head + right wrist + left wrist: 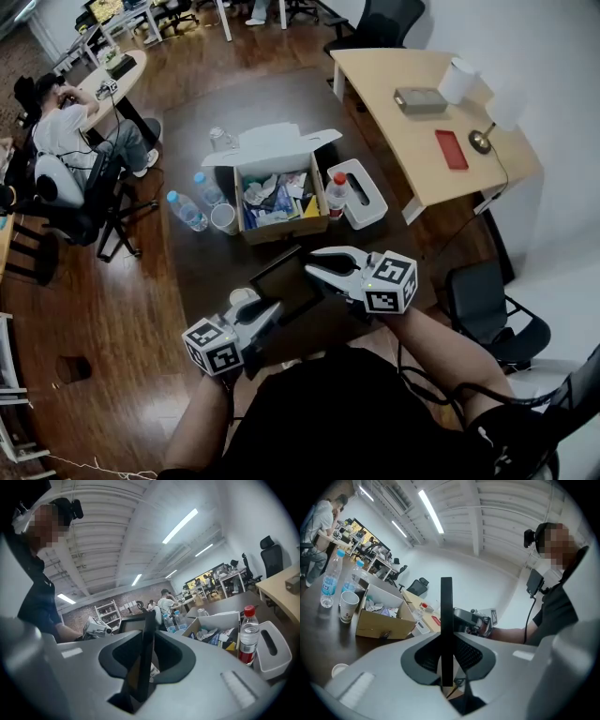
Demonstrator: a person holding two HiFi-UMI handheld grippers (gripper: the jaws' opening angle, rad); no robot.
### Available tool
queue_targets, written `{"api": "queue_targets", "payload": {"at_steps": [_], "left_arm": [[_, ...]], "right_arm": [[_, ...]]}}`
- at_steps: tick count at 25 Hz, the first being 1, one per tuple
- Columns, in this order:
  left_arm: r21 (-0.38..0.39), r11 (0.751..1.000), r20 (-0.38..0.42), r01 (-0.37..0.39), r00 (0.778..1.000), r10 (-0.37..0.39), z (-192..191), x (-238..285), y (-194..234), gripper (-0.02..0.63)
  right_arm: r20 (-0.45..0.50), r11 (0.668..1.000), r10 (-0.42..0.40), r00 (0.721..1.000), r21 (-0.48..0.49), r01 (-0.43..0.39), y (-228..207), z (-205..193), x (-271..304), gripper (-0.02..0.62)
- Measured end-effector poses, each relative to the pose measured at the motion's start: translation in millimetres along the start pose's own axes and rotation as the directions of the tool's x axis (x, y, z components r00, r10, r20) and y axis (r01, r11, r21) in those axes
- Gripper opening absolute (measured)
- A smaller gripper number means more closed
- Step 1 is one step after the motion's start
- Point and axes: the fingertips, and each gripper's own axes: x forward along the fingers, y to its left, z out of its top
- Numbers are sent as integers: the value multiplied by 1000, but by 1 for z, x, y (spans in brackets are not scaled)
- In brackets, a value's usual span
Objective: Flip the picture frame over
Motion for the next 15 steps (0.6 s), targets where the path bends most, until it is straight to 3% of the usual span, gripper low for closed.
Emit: {"api": "queue_targets", "payload": {"at_steps": [6, 10, 15], "left_arm": [[3, 999, -13, 52, 999, -52, -2, -10, -5, 66], [-2, 987, -45, 159, 986, -159, -7, -16, -19, 66], [8, 981, -56, 195, 979, -195, -10, -16, -28, 66]], "right_arm": [[-3, 990, 128, 992, 55, -128, 9, -4, -4, 131], [-4, 962, 270, 963, 51, -269, 26, -4, -7, 161], [-14, 934, 356, 934, 18, -356, 41, -2, -9, 154]]}}
